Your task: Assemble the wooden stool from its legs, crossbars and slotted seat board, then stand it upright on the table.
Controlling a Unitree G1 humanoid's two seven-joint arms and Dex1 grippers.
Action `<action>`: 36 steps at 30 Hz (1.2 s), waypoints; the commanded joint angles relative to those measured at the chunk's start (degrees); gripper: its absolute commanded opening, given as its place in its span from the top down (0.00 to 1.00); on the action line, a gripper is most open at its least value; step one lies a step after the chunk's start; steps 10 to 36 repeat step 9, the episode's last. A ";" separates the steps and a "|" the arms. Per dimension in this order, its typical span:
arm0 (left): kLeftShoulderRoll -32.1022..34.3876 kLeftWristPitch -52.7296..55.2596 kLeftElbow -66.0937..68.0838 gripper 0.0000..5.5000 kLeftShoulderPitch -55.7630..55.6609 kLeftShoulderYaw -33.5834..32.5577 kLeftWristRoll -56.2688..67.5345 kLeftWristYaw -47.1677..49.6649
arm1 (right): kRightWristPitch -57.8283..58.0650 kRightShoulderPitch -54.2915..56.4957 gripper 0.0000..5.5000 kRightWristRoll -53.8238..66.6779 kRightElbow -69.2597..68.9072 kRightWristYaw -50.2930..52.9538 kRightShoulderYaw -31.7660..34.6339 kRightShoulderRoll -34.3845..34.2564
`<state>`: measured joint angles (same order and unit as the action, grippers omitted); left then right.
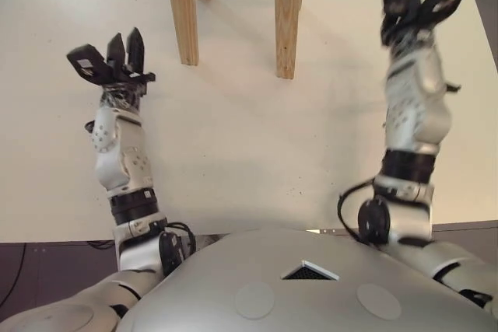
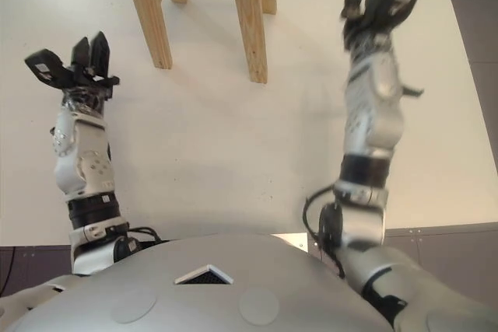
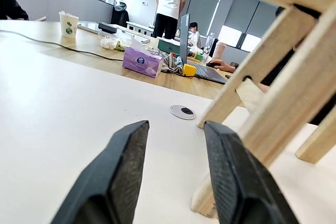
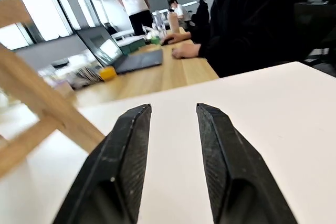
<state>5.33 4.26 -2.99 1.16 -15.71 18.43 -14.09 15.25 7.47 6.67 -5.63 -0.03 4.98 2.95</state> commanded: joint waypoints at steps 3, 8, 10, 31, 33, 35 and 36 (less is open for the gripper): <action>-3.44 -3.81 -1.44 0.80 0.17 6.40 -5.88 3.65 | -1.21 -4.71 0.89 -3.12 -2.23 2.16 -5.66 -3.63; -5.55 -6.71 -1.72 0.94 2.13 7.60 -7.58 6.43 | -0.64 -4.52 1.00 -2.70 -2.07 -0.83 -6.73 -1.47; -6.14 -7.25 -2.35 0.97 3.37 8.13 -8.17 7.14 | -0.28 -4.48 1.00 -2.83 -2.61 -2.21 -7.08 -0.42; -6.14 -7.25 -2.35 0.97 3.37 8.13 -8.17 7.14 | -0.28 -4.48 1.00 -2.83 -2.61 -2.21 -7.08 -0.42; -6.14 -7.25 -2.35 0.97 3.37 8.13 -8.17 7.14 | -0.28 -4.48 1.00 -2.83 -2.61 -2.21 -7.08 -0.42; -6.14 -7.25 -2.35 0.97 3.37 8.13 -8.17 7.14 | -0.28 -4.48 1.00 -2.83 -2.61 -2.21 -7.08 -0.42; -6.14 -7.25 -2.35 0.97 3.37 8.13 -8.17 7.14 | -0.28 -4.48 1.00 -2.83 -2.61 -2.21 -7.08 -0.42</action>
